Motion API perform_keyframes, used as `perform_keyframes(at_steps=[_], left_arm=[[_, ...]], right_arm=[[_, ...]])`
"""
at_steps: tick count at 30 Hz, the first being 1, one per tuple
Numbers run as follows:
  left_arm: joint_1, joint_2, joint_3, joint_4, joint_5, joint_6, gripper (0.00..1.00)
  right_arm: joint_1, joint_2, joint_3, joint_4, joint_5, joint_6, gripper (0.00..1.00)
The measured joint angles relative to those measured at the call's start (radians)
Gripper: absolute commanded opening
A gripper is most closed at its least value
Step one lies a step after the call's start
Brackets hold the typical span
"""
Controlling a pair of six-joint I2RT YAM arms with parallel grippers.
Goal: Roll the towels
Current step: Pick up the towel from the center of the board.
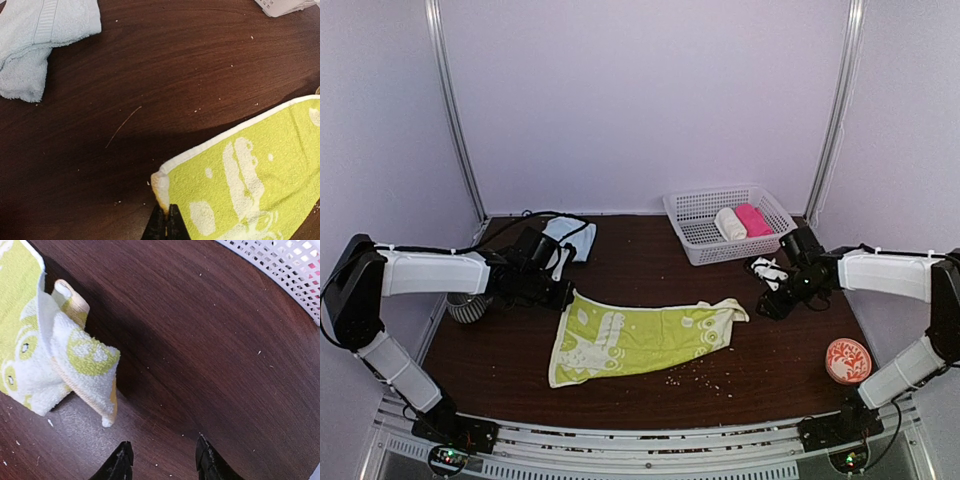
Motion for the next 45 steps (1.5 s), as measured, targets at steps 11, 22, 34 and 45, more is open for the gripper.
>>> perform_keyframes(at_steps=[11,22,34,45], left_arm=[[0.000,0.000,-0.021,0.028,0.003,-0.018,0.00],[0.000,-0.006,-0.042,0.055,0.005,-0.024,0.00],[0.000,0.004,-0.050,0.076,0.004,-0.038,0.00],[0.021,0.031,-0.109,0.159,0.045,-0.059,0.00]], right_arm=[[-0.011,-0.013,-0.049,0.067,-0.201,-0.051,0.45],[-0.011,0.073,-0.046,0.091,-0.230,-0.064,0.21],[-0.011,0.063,-0.046,0.126,-0.204,-0.042,0.00],[-0.011,0.059,-0.045,0.143,-0.200,-0.026,0.24]])
